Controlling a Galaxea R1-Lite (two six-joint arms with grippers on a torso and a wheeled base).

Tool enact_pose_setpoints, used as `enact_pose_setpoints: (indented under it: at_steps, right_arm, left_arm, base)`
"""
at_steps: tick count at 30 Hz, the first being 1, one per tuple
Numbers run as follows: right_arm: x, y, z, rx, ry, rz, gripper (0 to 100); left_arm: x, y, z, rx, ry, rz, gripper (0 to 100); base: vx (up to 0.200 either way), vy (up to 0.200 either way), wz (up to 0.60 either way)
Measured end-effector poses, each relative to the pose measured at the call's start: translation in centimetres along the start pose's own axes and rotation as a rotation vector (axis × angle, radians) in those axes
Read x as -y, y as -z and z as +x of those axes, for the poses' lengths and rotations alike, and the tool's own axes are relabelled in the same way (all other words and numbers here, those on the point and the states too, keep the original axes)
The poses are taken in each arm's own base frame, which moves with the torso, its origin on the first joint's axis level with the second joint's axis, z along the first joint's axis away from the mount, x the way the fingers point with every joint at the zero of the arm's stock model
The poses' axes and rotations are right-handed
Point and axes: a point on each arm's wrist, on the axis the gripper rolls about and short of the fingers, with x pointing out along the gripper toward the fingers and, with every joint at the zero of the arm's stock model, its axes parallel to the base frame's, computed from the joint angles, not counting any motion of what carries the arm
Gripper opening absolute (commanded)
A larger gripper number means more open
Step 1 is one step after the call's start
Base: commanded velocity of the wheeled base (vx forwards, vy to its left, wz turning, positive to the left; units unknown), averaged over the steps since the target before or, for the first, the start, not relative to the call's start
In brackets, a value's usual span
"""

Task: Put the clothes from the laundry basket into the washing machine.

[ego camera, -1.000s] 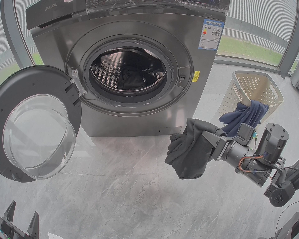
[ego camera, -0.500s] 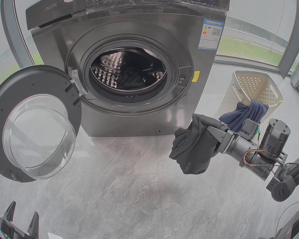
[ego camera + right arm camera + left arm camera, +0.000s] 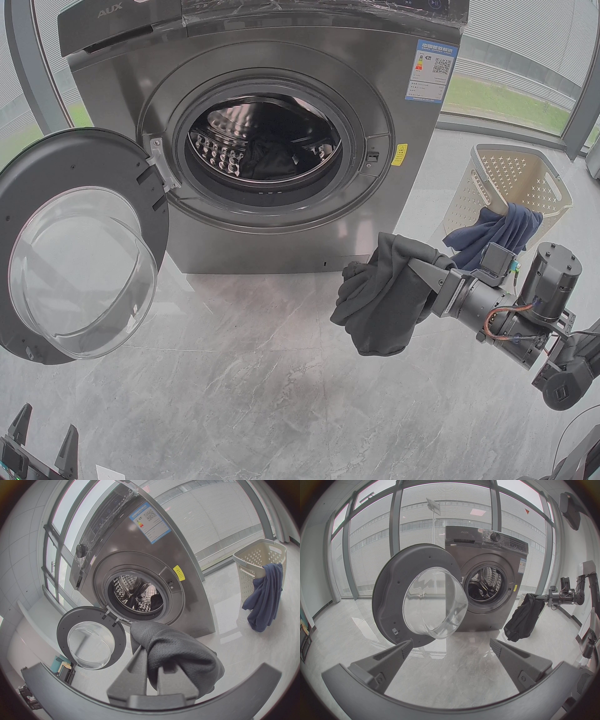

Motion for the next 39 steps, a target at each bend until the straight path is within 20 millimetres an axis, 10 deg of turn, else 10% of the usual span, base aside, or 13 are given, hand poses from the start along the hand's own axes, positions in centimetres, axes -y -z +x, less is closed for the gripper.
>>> enact_pose_setpoints:
  at_steps: [39]
  right_arm:
    - [-1.8,0.6,0.2,0.002,-0.027,0.005,0]
  left_arm:
    - [0.0,0.0,0.0,0.001,0.0,0.002,100]
  base:
    - [0.0,0.0,0.05]
